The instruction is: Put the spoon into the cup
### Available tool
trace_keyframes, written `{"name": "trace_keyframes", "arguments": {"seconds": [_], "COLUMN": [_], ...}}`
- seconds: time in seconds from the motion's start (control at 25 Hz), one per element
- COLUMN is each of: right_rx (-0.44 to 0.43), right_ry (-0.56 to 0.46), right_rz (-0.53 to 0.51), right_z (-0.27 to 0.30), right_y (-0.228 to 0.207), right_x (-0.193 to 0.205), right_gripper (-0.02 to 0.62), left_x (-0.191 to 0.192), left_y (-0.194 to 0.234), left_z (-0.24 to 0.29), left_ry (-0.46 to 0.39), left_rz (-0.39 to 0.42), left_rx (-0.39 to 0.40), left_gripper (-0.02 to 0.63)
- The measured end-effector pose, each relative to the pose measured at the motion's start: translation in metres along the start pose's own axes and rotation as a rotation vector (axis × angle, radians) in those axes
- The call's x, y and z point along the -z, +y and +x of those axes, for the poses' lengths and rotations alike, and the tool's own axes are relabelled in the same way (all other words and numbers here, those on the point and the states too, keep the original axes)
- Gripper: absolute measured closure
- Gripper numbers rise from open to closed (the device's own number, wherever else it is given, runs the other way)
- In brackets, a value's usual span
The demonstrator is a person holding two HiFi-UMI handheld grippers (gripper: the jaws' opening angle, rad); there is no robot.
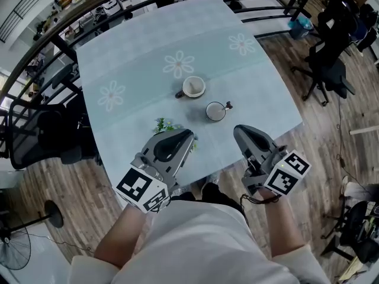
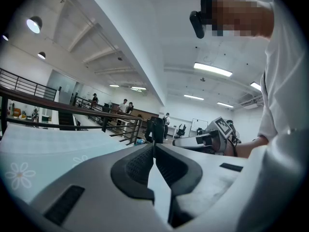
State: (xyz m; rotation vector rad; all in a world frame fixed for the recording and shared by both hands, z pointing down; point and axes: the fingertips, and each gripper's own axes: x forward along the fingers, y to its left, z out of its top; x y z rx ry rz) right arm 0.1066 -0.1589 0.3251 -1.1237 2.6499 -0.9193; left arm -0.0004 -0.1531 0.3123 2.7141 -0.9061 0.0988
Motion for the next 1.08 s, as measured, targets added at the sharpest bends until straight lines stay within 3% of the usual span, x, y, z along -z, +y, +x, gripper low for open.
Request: {"name": "trace_keyframes", "arguments": {"seconds": [1.08], "right_rx": [-0.004], "right_ry": [0.063], "right_rz": [-0.064], "right_z": [0.022], "right_y": [-0.014], "right_x": [0.004], "right_gripper": [0.572], "left_x": [0.008], "left_y": [0.016], "left_z": [0.017], "left_ry": [0.034], "left_rz": [-0.014], "left_rx": [0.003], "left_gripper": [0.571]}}
